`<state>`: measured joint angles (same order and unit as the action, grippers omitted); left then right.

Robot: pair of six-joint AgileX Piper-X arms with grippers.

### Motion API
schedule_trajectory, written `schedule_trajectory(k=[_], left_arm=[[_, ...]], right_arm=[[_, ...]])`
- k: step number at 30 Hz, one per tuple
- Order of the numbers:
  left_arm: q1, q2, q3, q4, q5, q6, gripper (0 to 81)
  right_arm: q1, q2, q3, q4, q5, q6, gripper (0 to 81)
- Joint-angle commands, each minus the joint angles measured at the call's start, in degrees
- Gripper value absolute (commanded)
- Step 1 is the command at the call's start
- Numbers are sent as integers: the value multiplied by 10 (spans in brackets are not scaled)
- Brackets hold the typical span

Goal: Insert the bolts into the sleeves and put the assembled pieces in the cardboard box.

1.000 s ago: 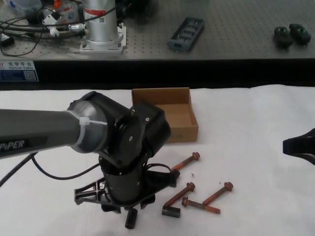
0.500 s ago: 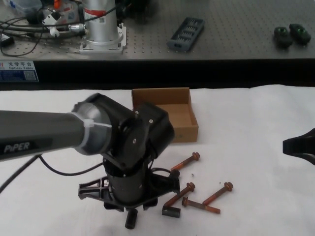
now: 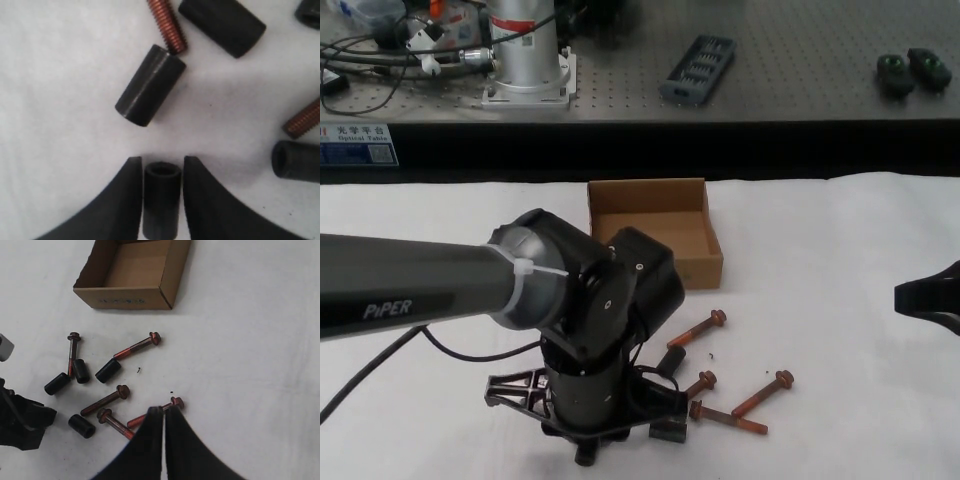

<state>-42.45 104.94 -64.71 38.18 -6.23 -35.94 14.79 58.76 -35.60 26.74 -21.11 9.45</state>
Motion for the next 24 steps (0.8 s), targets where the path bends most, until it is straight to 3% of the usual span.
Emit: schedule_trajectory(k=[1, 10, 17, 24], left_arm=[[-2, 3, -5, 33, -9, 31, 184], [-2, 3, -3, 52, -10, 38, 179], [-2, -2, -3, 61, -8, 37, 2], [0, -63, -3, 34, -73, 79, 6]], right_arm=[[-3, 1, -6, -1, -4, 0, 29], [-3, 1, -6, -1, -4, 0, 29], [-3, 1, -6, -1, -4, 0, 29], [12, 1, -8, 7, -22, -53, 29]])
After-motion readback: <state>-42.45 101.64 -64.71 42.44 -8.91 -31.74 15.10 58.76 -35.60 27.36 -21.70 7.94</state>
